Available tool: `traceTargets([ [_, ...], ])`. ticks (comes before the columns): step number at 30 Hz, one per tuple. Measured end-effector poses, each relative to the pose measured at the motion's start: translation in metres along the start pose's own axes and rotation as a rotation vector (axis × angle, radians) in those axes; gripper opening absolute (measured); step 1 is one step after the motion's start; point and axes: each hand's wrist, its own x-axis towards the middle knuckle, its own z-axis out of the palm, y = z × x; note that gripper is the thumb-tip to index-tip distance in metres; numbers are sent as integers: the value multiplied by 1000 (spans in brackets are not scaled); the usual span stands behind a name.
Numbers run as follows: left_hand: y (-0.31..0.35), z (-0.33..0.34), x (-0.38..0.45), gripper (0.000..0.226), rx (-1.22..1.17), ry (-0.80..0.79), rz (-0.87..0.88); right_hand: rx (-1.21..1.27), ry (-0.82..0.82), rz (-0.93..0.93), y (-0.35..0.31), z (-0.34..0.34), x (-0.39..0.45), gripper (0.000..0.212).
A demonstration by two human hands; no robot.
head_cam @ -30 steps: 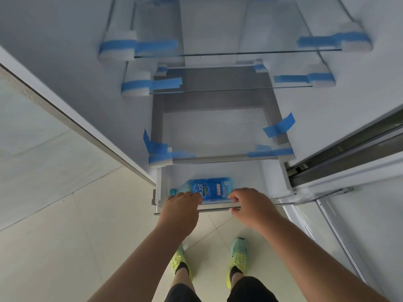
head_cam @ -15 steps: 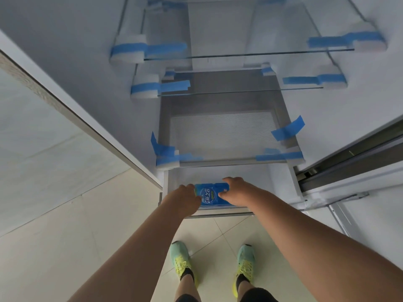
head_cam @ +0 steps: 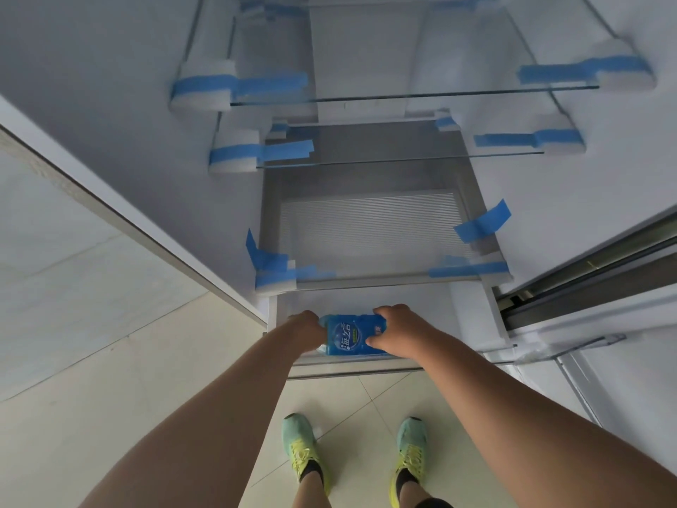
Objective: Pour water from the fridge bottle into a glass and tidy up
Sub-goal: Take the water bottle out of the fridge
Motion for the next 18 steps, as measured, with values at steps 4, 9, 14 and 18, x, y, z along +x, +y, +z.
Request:
traceTargets([
  [4,-2,-8,-21,53,-80,102,48,59,81,-41,3,-6,-12,82],
  [9,-18,-10,-53,58,-171,286,144,114,155,-113,5,-12,-33,87],
  [14,-21,-20,-90,50,-372,391,163,200,188,-153,12,-14,-47,96],
  [18,-17,-28,-111,40,-478,437,197,255,257,-196,14,-11,-53,95],
])
